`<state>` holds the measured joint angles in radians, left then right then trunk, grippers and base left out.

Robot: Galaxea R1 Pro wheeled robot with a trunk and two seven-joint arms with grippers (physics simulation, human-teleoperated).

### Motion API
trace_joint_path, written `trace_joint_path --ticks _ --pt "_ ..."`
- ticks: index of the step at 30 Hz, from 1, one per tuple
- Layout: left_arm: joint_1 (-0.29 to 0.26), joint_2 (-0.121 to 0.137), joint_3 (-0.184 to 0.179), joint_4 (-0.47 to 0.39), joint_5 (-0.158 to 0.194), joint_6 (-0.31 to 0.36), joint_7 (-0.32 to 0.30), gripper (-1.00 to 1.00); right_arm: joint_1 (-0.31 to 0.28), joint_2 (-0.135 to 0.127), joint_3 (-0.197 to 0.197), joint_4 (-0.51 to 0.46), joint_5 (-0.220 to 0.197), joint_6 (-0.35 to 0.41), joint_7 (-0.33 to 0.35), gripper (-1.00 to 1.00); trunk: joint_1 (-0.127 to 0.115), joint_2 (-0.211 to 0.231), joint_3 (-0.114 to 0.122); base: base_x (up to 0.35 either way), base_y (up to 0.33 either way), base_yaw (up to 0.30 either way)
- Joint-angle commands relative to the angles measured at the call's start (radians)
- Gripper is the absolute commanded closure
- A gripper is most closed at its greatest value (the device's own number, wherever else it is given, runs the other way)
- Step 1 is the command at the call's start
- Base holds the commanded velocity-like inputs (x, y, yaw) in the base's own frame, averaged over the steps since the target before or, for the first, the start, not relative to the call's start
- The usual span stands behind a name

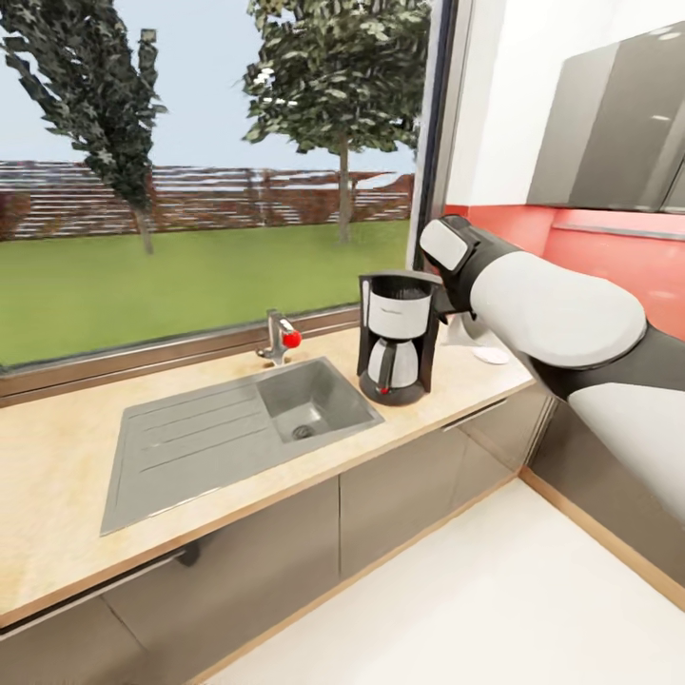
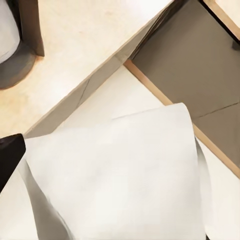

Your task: Set up a coffee station on the kitchen countertop: keep the coffee maker on the countertop, move the bottle of coffee from the kitchen shelf to the counter next to the coffee maker, place a paper coffee filter on top of the coffee maker, put the saucer next to the coffee maker with the coffee cup on the saucer, and place the electric kettle next to the coffee maker.

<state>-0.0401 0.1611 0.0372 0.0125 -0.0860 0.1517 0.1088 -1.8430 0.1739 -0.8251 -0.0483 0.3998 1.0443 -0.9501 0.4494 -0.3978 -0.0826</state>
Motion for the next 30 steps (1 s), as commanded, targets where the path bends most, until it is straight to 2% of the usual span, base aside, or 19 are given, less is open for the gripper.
trace_joint_path --ticks 1,9,30 --pt "-0.001 0.0 0.004 0.001 -0.009 0.002 0.002 -1.0 -0.001 0.001 -0.009 -0.003 0.002 0.003 -0.004 1.0 0.001 -0.002 -0.003 0.0 0.0 0.084" --pt "-0.001 0.0 0.004 0.001 -0.009 0.002 0.002 -1.0 -0.004 0.001 -0.011 -0.007 0.002 0.003 -0.004 1.0 0.001 -0.002 -0.004 0.0 0.0 0.021" --pt "-0.001 0.0 0.006 0.001 -0.011 0.004 0.002 -1.0 -0.004 0.001 -0.011 -0.006 0.002 0.003 -0.004 1.0 0.001 -0.002 0.028 0.006 0.0 0.0"
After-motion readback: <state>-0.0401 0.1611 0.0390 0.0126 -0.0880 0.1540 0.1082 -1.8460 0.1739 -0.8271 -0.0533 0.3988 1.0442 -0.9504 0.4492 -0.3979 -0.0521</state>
